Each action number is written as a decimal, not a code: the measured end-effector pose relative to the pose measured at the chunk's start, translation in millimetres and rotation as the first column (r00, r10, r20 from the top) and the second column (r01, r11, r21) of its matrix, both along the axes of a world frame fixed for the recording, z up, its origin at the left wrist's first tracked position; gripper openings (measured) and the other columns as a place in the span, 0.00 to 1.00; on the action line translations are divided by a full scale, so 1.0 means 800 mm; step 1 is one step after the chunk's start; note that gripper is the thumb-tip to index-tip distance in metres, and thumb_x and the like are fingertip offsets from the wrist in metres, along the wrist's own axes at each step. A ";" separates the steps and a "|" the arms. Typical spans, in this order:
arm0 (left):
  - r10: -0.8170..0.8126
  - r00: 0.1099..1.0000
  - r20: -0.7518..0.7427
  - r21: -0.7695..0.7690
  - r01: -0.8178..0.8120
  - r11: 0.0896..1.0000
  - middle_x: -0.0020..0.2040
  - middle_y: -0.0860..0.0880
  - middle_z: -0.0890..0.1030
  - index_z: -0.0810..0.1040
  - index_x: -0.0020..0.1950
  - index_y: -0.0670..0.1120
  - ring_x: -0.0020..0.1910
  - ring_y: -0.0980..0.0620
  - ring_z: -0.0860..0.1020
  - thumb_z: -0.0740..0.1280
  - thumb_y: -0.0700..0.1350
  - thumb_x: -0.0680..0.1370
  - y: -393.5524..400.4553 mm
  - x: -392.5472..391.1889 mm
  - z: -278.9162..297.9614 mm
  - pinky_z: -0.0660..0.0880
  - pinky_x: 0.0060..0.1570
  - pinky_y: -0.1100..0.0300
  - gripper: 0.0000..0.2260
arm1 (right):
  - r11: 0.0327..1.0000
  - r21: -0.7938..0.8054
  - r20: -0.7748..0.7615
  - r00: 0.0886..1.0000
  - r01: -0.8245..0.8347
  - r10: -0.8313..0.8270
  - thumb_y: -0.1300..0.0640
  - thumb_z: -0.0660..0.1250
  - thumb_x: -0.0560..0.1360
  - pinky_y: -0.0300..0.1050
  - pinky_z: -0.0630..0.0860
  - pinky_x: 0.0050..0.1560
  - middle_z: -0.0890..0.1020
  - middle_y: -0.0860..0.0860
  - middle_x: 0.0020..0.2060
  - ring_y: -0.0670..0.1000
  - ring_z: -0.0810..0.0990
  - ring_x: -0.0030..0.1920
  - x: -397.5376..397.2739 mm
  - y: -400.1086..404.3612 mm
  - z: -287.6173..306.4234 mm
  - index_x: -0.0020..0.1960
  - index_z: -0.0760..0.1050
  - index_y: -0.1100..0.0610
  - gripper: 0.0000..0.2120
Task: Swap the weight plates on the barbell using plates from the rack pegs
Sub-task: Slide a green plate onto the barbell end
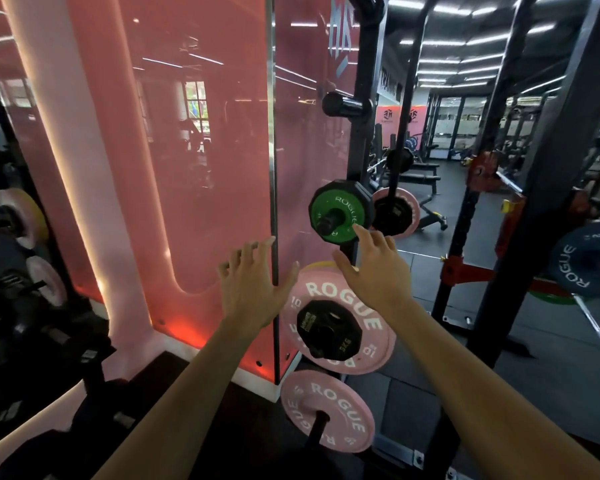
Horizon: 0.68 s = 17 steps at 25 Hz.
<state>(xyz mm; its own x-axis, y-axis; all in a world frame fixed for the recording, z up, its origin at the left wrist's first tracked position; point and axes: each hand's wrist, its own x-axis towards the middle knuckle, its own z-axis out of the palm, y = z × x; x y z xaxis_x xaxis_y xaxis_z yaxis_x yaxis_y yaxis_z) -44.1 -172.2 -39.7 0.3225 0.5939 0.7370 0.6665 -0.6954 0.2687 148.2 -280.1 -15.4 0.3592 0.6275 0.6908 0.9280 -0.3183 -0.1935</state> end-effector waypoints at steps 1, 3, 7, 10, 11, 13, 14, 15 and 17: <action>-0.002 1.000 0.002 0.001 0.002 1.000 0.59 0.47 0.77 0.70 0.70 0.51 0.58 0.44 0.73 0.54 0.69 0.75 0.016 0.015 0.001 0.68 0.56 0.46 0.31 | 1.000 -0.005 -0.009 1.000 0.012 -0.012 0.33 0.55 0.77 0.53 0.78 0.48 0.75 0.55 0.62 0.58 0.72 0.64 0.014 0.015 0.001 0.72 0.63 0.54 0.32; -0.016 1.000 0.002 -0.018 0.016 1.000 0.59 0.46 0.77 0.71 0.70 0.51 0.57 0.43 0.73 0.54 0.68 0.75 0.051 0.041 0.001 0.68 0.56 0.45 0.30 | 0.999 -0.031 -0.017 1.000 0.026 -0.026 0.33 0.55 0.77 0.52 0.77 0.48 0.75 0.54 0.62 0.57 0.72 0.64 0.037 0.045 -0.002 0.72 0.63 0.54 0.32; -0.071 0.997 0.017 -0.021 0.071 0.997 0.59 0.46 0.76 0.71 0.69 0.50 0.57 0.43 0.73 0.57 0.66 0.76 0.121 0.091 -0.002 0.67 0.55 0.47 0.28 | 0.997 -0.051 -0.020 0.998 0.065 -0.066 0.34 0.56 0.77 0.53 0.77 0.49 0.75 0.55 0.62 0.57 0.72 0.63 0.077 0.099 -0.013 0.72 0.63 0.54 0.32; -0.166 0.986 0.016 -0.023 0.167 0.986 0.62 0.48 0.76 0.71 0.69 0.51 0.60 0.44 0.72 0.58 0.64 0.76 0.184 0.138 -0.002 0.66 0.57 0.47 0.27 | 0.983 -0.063 -0.037 0.984 0.171 -0.173 0.34 0.55 0.77 0.55 0.77 0.52 0.75 0.54 0.63 0.57 0.72 0.63 0.110 0.138 -0.022 0.72 0.62 0.53 0.31; -0.200 0.980 0.014 -0.028 0.201 0.979 0.63 0.48 0.75 0.71 0.70 0.51 0.61 0.44 0.72 0.58 0.64 0.76 0.205 0.153 0.000 0.66 0.58 0.47 0.27 | 0.976 -0.068 -0.048 0.976 0.208 -0.212 0.35 0.56 0.77 0.55 0.77 0.52 0.75 0.54 0.63 0.57 0.71 0.63 0.119 0.150 -0.023 0.72 0.62 0.53 0.30; -0.254 0.967 0.013 -0.028 0.254 0.967 0.62 0.48 0.76 0.71 0.69 0.51 0.61 0.44 0.72 0.58 0.64 0.76 0.243 0.184 0.004 0.66 0.58 0.46 0.27 | 0.960 -0.078 -0.059 0.960 0.270 -0.275 0.37 0.56 0.78 0.54 0.76 0.52 0.75 0.54 0.63 0.57 0.70 0.64 0.137 0.173 -0.021 0.72 0.62 0.53 0.29; -0.268 0.963 0.012 -0.018 0.268 0.963 0.62 0.49 0.76 0.72 0.69 0.51 0.61 0.45 0.71 0.58 0.64 0.76 0.259 0.198 0.007 0.66 0.58 0.46 0.26 | 0.952 -0.081 -0.060 0.952 0.294 -0.299 0.38 0.57 0.78 0.54 0.76 0.51 0.75 0.55 0.63 0.57 0.70 0.64 0.143 0.183 -0.019 0.72 0.62 0.54 0.29; -0.281 0.960 0.007 -0.005 0.281 0.960 0.61 0.49 0.76 0.72 0.69 0.51 0.61 0.45 0.71 0.59 0.63 0.76 0.274 0.210 0.008 0.67 0.58 0.46 0.26 | 0.945 -0.085 -0.055 0.946 0.315 -0.320 0.38 0.57 0.78 0.53 0.76 0.50 0.75 0.55 0.63 0.57 0.70 0.64 0.149 0.191 -0.017 0.72 0.62 0.54 0.28; -0.320 0.947 -0.017 0.009 0.320 0.947 0.61 0.48 0.76 0.72 0.69 0.51 0.60 0.44 0.72 0.61 0.62 0.77 0.303 0.236 0.009 0.68 0.58 0.45 0.25 | 0.926 -0.089 -0.044 0.927 0.368 -0.372 0.38 0.56 0.79 0.52 0.77 0.48 0.76 0.55 0.61 0.57 0.71 0.63 0.160 0.208 -0.015 0.72 0.62 0.53 0.28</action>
